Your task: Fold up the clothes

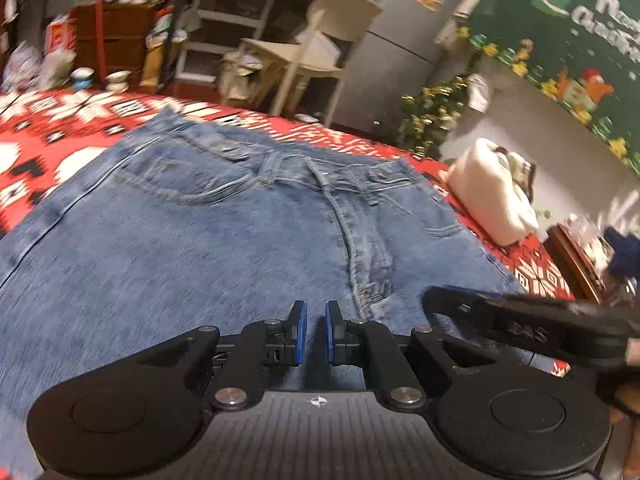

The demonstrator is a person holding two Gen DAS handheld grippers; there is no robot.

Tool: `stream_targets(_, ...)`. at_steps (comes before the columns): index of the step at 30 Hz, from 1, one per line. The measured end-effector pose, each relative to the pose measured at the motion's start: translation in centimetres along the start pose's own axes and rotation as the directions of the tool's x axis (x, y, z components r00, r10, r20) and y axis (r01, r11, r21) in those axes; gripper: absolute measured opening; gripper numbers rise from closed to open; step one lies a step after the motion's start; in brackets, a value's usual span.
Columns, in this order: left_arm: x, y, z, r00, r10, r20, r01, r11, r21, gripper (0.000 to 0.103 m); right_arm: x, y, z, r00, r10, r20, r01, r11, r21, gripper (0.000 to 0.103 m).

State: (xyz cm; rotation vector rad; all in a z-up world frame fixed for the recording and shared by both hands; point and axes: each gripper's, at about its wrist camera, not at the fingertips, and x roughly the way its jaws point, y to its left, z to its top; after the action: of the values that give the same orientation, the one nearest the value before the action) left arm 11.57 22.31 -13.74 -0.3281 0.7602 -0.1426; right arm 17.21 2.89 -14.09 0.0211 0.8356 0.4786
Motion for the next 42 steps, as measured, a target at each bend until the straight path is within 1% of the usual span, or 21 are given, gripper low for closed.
stream_targets(3,1.0,-0.1,0.7,1.000,0.024,0.002,-0.024,0.999,0.044,0.008,1.4,0.3,0.6,1.000,-0.009,0.001,0.009,1.000,-0.018,0.017)
stream_targets(6,1.8,1.1,1.5,1.000,0.009,0.009,-0.009,1.000,0.010,0.008,2.6,0.6,1.6,1.000,-0.021,0.009,0.021,0.999,-0.039,0.017)
stream_targets(10,2.4,2.3,2.5,1.000,0.012,0.025,-0.011,1.000,-0.023,0.008,3.5,-0.3,2.7,1.000,-0.006,0.004,0.006,1.000,0.012,0.017)
stream_targets(12,3.1,2.9,3.0,1.000,0.012,0.020,-0.011,0.999,-0.052,0.008,4.0,-0.6,3.1,1.000,0.001,0.006,-0.001,1.000,0.005,0.016)
stream_targets(14,3.8,3.4,3.7,1.000,0.017,0.014,-0.015,0.997,-0.081,0.007,4.5,-0.4,3.5,1.000,-0.003,0.008,0.003,1.000,-0.022,0.015)
stream_targets(17,4.5,3.5,4.5,1.000,0.023,0.008,-0.023,0.997,-0.080,0.007,5.1,0.0,4.1,1.000,-0.019,0.010,0.020,0.998,-0.064,0.015)
stream_targets(21,5.0,3.7,5.2,1.000,0.023,0.002,-0.023,0.996,-0.085,0.007,5.9,0.3,4.9,0.999,-0.024,0.024,0.027,0.995,-0.092,0.016)
stream_targets(27,4.8,3.7,5.2,0.999,0.034,0.008,-0.033,0.995,-0.090,0.007,6.2,0.4,5.2,0.999,-0.026,0.024,0.028,0.993,-0.115,0.016)
stream_targets(31,3.8,3.8,4.8,0.997,0.077,0.018,-0.075,0.993,-0.090,0.007,5.5,0.5,4.7,0.999,-0.033,-0.004,0.032,0.992,-0.126,0.016)
stream_targets(33,3.3,4.2,4.3,0.998,0.065,0.007,-0.064,0.991,-0.117,0.007,4.9,0.5,4.2,0.999,-0.035,-0.012,0.033,0.991,-0.126,0.016)
stream_targets(35,2.6,4.3,3.6,0.998,0.060,-0.004,-0.060,0.991,-0.123,0.007,4.2,0.4,3.6,0.999,-0.030,-0.023,0.027,0.993,-0.119,0.016)
stream_targets(39,1.3,3.4,2.6,0.998,0.059,-0.033,-0.062,0.994,-0.091,0.007,2.6,0.5,2.4,0.998,-0.019,-0.059,0.012,0.993,-0.118,0.017)
stream_targets(42,0.3,2.5,1.5,0.995,0.078,-0.058,-0.080,0.996,-0.048,0.007,1.5,1.0,1.3,0.997,-0.014,-0.081,0.004,0.992,-0.127,0.017)
